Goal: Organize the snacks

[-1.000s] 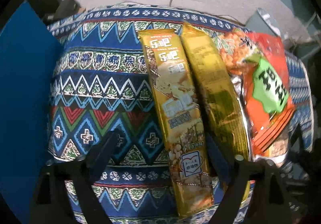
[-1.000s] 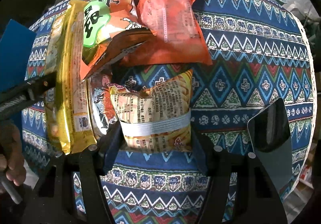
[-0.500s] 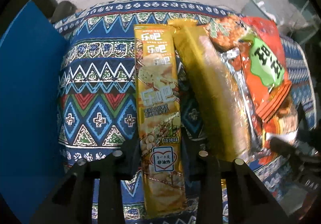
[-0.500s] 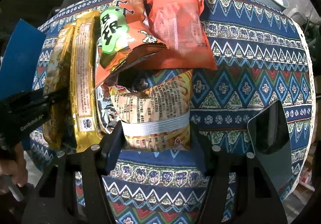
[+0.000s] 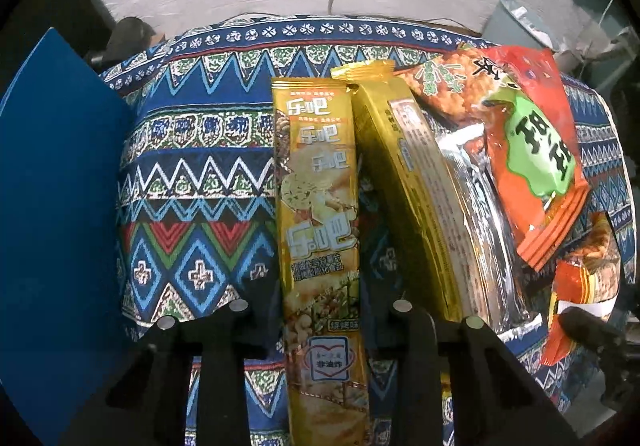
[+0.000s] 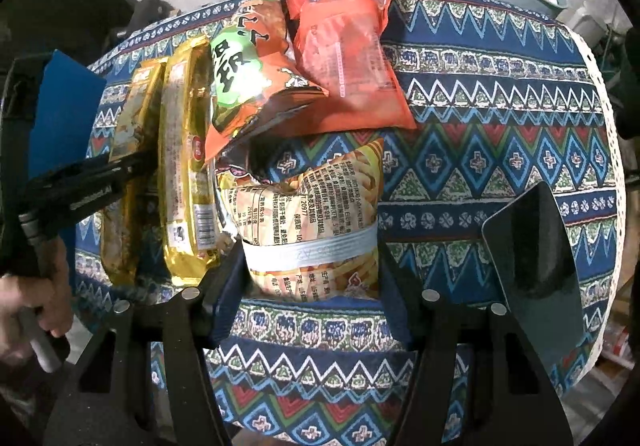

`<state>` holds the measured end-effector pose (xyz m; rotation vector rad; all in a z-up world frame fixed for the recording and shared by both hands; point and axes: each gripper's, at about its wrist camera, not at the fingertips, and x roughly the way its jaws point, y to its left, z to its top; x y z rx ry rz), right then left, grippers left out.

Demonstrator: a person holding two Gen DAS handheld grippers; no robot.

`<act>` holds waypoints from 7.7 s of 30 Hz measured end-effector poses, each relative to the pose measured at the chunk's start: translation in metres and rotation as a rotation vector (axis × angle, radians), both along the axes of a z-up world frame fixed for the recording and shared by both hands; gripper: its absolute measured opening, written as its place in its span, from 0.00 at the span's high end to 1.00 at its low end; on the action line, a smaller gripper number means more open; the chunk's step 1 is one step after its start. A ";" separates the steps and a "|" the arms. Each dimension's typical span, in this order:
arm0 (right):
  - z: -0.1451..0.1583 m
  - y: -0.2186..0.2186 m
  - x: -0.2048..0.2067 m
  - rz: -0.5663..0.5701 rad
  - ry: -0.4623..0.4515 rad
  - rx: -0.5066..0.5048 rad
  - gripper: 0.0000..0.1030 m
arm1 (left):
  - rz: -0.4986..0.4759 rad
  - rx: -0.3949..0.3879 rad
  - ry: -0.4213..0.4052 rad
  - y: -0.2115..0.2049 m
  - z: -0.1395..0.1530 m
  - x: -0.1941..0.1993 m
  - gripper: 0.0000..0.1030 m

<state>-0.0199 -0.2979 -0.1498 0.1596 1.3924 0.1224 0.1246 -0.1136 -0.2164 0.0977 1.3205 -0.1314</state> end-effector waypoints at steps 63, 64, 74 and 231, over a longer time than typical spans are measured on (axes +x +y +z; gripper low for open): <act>0.154 0.225 0.025 0.305 -0.308 0.087 0.40 | 0.164 -0.192 -0.327 0.211 0.201 -0.107 0.70; 0.154 0.235 0.027 0.317 -0.307 0.089 0.40 | 0.177 -0.184 -0.327 0.218 0.198 -0.105 0.70; 0.148 0.301 0.035 0.410 -0.294 0.098 0.40 | 0.298 -0.141 -0.295 0.276 0.171 -0.096 0.70; -0.007 0.035 0.044 0.054 -0.030 -0.014 0.67 | -0.062 -0.016 -0.004 0.003 0.018 -0.021 0.72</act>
